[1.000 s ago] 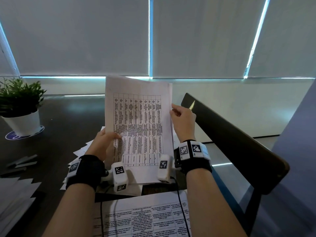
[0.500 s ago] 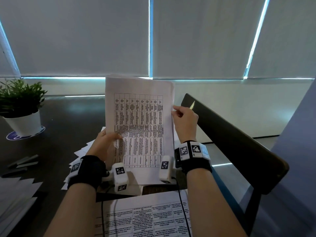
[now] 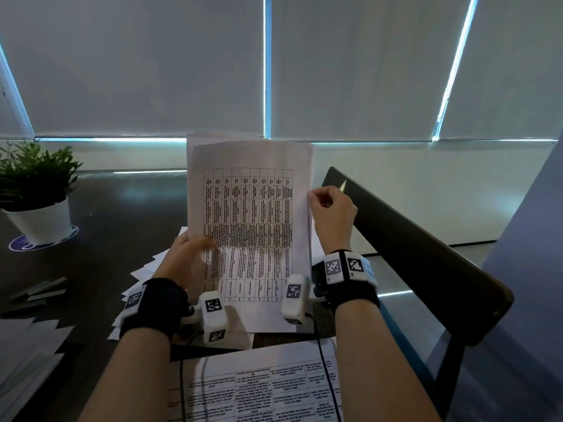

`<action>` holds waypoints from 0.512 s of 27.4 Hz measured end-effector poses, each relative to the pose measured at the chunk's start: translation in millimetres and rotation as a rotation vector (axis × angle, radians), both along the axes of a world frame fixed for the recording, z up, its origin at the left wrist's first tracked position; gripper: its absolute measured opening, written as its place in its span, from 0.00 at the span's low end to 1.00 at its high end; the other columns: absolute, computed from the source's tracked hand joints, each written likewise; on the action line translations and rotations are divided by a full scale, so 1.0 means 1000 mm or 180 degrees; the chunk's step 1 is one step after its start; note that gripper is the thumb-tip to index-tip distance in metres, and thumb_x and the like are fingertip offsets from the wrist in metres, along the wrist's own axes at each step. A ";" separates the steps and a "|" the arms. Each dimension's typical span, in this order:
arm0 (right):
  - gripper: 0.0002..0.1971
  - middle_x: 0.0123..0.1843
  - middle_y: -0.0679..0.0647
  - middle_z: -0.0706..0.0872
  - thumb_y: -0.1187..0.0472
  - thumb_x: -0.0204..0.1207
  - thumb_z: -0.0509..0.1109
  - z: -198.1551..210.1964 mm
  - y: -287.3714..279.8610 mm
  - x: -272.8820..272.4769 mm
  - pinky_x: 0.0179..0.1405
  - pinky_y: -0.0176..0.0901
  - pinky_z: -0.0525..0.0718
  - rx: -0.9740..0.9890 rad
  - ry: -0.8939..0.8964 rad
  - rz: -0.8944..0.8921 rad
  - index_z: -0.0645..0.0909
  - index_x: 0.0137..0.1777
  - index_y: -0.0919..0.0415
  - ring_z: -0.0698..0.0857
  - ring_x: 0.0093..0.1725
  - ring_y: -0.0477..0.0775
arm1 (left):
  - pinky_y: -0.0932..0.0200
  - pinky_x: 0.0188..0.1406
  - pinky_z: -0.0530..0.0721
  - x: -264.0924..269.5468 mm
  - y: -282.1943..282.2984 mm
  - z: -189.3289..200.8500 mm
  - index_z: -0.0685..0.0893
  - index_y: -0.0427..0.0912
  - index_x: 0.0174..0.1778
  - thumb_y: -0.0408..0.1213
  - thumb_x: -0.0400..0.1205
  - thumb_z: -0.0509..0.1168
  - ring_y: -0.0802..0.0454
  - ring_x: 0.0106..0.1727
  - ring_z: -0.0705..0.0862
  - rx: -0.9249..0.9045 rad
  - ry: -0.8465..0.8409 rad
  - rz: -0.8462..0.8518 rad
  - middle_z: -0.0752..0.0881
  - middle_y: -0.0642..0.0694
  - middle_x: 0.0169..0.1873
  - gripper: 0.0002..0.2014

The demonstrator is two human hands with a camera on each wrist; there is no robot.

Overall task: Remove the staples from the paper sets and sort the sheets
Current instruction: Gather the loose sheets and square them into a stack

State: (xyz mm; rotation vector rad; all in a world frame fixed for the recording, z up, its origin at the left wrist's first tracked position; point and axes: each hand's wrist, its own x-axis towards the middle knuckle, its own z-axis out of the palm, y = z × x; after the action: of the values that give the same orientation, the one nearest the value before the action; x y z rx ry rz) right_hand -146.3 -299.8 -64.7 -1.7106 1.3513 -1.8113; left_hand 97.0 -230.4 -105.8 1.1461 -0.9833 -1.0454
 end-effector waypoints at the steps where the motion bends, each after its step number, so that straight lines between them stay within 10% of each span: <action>1: 0.05 0.43 0.51 0.87 0.63 0.81 0.71 0.000 0.000 0.000 0.40 0.15 0.75 0.0016 0.0027 0.0002 0.87 0.49 0.64 0.81 0.39 0.38 | 0.48 0.39 0.82 -0.001 -0.001 0.000 0.81 0.38 0.57 0.23 0.81 0.58 0.46 0.52 0.84 -0.0014 0.0036 -0.0001 0.86 0.42 0.53 0.12; 14: 0.04 0.42 0.47 0.85 0.62 0.82 0.67 0.020 -0.001 0.012 0.43 0.33 0.81 0.0001 -0.0720 0.0723 0.82 0.47 0.55 0.81 0.40 0.43 | 0.45 0.46 0.85 0.003 -0.009 -0.004 0.84 0.44 0.57 0.31 0.86 0.59 0.45 0.48 0.89 0.0045 0.0405 -0.0001 0.90 0.42 0.50 0.10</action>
State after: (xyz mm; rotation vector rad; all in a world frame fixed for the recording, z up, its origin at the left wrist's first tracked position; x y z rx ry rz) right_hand -134.5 -300.7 -45.1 -1.5340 1.0226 -1.8091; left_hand 100.4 -239.5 -110.2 1.0774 -0.8768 -1.1131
